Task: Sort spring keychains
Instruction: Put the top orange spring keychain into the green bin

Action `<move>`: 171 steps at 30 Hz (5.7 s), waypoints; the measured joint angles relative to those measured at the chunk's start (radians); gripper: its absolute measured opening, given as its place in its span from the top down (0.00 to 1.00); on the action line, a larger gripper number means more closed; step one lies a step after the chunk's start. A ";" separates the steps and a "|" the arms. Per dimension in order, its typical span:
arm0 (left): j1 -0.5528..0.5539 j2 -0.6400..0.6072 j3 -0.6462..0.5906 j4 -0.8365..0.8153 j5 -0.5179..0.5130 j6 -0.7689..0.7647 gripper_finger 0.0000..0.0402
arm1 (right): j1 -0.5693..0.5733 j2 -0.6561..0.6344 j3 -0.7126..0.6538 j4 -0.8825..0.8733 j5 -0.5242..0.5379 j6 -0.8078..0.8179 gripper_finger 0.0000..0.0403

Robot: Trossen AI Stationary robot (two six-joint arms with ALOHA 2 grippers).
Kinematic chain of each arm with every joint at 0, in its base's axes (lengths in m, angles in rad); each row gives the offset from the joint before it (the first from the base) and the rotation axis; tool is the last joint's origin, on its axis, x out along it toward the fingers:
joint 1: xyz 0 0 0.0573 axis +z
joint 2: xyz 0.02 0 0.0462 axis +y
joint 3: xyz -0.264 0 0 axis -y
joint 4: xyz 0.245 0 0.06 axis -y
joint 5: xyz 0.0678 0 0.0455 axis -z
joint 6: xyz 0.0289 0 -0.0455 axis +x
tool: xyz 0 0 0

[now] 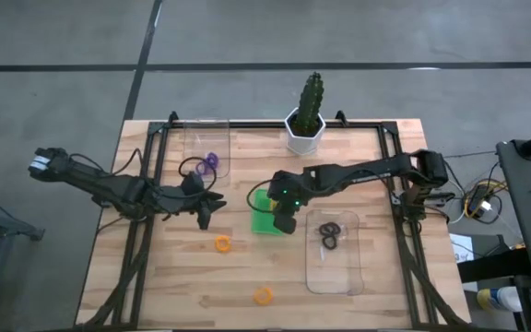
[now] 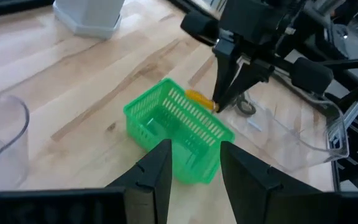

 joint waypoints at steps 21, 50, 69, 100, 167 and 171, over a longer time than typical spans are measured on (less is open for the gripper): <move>-0.014 0.003 0.000 -0.201 0.088 -0.058 0.68 | 0.002 0.074 -0.002 0.013 -0.002 -0.043 0.97; -0.019 0.003 0.000 -0.378 0.214 -0.125 0.68 | 0.003 0.062 0.019 0.032 -0.102 -0.071 0.73; -0.113 0.288 0.000 -0.238 0.235 -0.194 0.68 | 0.034 -0.335 -0.008 0.066 -0.220 -0.209 0.78; -0.136 0.500 0.000 -0.105 0.239 -0.220 0.68 | 0.080 -0.843 -0.418 0.216 -0.077 -0.105 0.82; -0.135 0.556 0.007 -0.149 0.214 -0.474 1.00 | 0.080 -1.271 -0.763 0.312 -0.080 -0.085 0.79; -0.135 0.543 0.026 -0.186 0.199 -0.474 1.00 | 0.080 -1.271 -0.763 0.312 -0.081 -0.085 0.79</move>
